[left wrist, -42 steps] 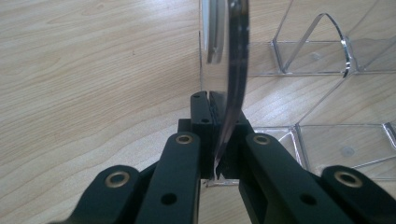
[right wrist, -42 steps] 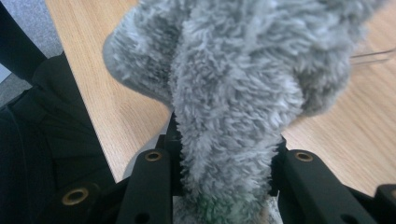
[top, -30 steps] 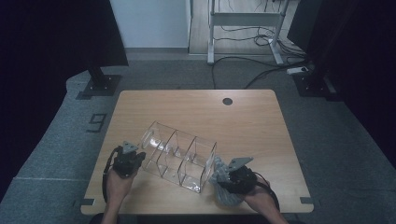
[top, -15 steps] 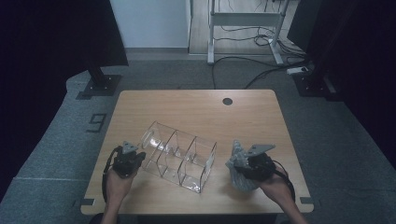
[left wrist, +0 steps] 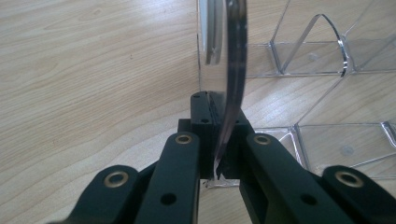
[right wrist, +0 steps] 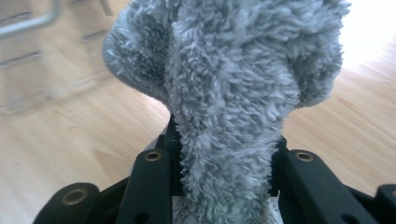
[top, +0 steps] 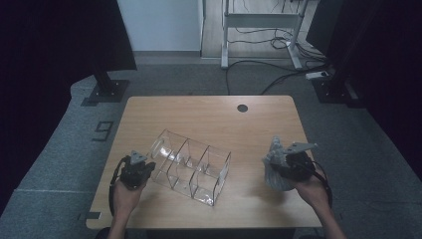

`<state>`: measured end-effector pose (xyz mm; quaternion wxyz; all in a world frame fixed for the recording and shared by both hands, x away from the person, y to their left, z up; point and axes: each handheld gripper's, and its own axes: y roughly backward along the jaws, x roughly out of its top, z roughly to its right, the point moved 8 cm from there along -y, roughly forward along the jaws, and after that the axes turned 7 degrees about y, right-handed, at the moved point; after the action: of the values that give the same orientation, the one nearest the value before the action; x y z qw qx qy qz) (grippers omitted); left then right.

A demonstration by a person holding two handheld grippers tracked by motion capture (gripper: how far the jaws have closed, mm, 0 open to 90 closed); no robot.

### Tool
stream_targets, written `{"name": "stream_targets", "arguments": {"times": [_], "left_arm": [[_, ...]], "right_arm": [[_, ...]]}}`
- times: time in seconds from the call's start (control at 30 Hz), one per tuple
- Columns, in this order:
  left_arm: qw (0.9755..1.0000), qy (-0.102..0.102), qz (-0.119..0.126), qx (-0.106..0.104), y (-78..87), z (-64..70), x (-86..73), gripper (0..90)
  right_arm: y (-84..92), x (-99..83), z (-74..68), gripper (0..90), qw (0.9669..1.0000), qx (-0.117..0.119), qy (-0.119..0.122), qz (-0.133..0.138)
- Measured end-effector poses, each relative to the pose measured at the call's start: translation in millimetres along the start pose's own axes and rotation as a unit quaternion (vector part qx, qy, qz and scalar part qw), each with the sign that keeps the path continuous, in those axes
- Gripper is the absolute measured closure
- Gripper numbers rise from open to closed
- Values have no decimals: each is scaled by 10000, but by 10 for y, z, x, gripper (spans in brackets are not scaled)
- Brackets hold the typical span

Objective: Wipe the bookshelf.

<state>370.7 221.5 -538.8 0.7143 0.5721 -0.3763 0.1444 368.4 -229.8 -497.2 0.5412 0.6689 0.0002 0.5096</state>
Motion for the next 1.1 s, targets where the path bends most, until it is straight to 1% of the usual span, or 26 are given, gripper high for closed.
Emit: {"name": "stream_targets", "arguments": {"times": [0.2,0.27,0.37,0.6,0.67,0.87,0.97,1.03,1.1], "left_arm": [[10000,13,10,-6,-2,2,1,866],[10000,11,11,-4,-2,2,2,866],[10000,12,11,-6,-2,2,1,866],[10000,5,9,-4,-2,1,1,866],[10000,5,9,-6,-2,1,1,866],[10000,9,9,-4,-1,1,1,866],[10000,9,8,-6,-1,1,1,866],[10000,15,9,-12,-2,1,2,866],[10000,13,3,-28,-1,-1,1,866]], "right_arm": [[-15,-128,216,646,9995,-192,-236,-52],[-45,-171,265,645,9992,-262,-280,-93],[-115,-235,307,644,9989,-299,-316,-151],[-316,-378,319,640,9986,-265,-389,-253],[-380,-427,313,635,9984,-222,-421,-294],[-522,-561,293,605,9980,-155,-478,-395],[-547,-601,292,591,9978,-125,-476,-453],[-544,-600,292,581,9977,-127,-488,-443],[-536,-593,292,537,9978,-142,-480,-432]]}}
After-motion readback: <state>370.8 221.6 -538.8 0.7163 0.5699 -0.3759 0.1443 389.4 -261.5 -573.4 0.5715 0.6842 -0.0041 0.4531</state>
